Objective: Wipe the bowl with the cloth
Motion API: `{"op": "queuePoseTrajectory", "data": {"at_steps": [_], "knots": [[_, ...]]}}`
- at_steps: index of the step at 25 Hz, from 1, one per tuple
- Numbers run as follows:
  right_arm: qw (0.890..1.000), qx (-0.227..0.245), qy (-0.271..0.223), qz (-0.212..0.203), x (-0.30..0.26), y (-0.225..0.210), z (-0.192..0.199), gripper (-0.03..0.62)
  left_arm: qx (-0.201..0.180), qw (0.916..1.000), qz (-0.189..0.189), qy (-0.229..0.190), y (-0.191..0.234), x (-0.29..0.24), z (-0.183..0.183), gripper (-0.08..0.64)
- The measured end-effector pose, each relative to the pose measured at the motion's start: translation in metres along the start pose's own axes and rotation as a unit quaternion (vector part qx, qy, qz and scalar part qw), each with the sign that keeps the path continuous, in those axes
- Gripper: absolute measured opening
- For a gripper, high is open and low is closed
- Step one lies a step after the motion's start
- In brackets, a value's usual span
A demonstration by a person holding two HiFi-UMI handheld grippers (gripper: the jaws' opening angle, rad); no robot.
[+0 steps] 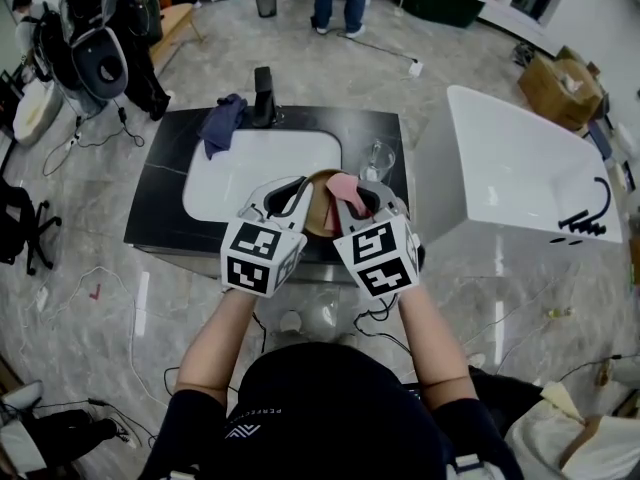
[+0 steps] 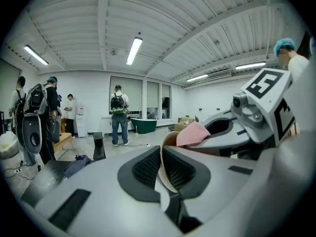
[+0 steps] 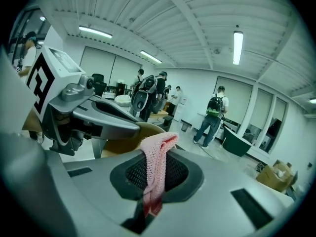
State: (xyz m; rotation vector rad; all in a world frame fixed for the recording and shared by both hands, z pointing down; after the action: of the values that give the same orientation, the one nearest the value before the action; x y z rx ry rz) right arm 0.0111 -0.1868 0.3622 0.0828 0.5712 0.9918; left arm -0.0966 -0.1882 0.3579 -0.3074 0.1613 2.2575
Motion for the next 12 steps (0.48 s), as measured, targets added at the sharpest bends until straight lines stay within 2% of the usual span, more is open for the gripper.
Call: {"op": "queuePoseTrajectory", "data": {"at_steps": [5,12], "knots": [[1.000,0.014,-0.001,0.007,-0.004,0.003,-0.006,0.043,-0.007,0.9998,0.017,-0.002,-0.005,-0.002,-0.004,0.020],[0.999,0.042,0.003,0.032,-0.005,0.003,-0.007,0.043,-0.021,0.9996,0.017,0.003,-0.008,-0.004,-0.010,0.019]]}}
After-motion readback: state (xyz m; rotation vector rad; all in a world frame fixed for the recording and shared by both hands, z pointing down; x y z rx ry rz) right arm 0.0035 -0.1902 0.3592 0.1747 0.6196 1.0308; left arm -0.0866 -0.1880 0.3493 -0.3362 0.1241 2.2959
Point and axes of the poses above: the fingertips, and each gripper's own axes: x backward along the fingers, y to its left, z out of its underside, the point moved 6 cm from there along x, backward along the fingers, and after that the axes turned 6 degrees about z, right-handed, at the moved point
